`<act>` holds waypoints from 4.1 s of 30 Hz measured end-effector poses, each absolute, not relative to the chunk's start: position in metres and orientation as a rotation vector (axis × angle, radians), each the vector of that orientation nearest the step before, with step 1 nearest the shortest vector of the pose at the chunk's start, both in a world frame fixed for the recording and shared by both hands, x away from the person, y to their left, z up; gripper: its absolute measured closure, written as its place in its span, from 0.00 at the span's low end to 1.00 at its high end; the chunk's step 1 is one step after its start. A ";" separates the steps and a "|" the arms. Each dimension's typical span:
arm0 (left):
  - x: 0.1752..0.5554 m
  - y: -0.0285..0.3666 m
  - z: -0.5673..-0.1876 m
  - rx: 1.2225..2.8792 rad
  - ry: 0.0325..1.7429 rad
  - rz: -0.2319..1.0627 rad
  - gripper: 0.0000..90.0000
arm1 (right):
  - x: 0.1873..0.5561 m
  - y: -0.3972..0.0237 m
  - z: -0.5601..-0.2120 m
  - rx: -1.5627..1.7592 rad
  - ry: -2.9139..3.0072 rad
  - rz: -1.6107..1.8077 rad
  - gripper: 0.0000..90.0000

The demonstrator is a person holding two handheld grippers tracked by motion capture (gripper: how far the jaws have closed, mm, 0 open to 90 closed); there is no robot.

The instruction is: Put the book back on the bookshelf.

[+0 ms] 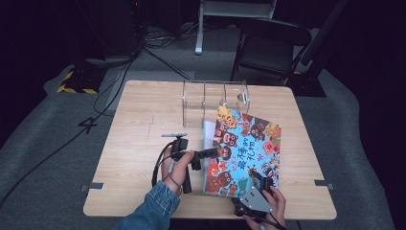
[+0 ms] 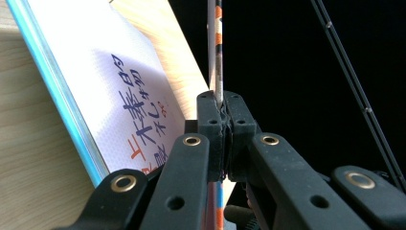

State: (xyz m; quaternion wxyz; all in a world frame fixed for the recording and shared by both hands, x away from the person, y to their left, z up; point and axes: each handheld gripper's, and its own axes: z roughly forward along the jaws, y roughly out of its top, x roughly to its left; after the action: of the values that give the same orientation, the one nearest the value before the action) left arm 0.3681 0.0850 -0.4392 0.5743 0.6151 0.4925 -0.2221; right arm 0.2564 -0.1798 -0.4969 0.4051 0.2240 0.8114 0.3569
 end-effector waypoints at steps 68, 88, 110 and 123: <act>0.361 0.165 -0.446 1.685 1.194 -0.014 0.55 | 0.240 -0.274 -0.414 1.258 1.678 1.024 0.90; 0.362 0.171 -0.452 1.672 1.210 -0.006 0.55 | 0.242 -0.289 -0.404 1.322 1.603 1.130 0.81; 0.362 0.175 -0.457 1.658 1.211 -0.020 0.54 | 0.265 -0.277 -0.373 1.268 1.583 1.114 0.75; 0.363 0.175 -0.460 1.655 1.209 -0.035 0.54 | 0.266 -0.279 -0.382 1.279 1.586 1.143 0.84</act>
State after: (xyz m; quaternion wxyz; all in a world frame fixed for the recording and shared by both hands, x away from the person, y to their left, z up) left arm 0.3626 0.1748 -0.4599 0.5192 0.6900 0.5041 -0.0145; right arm 0.2664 -0.2792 -0.3819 0.3920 0.5038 0.6244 0.4502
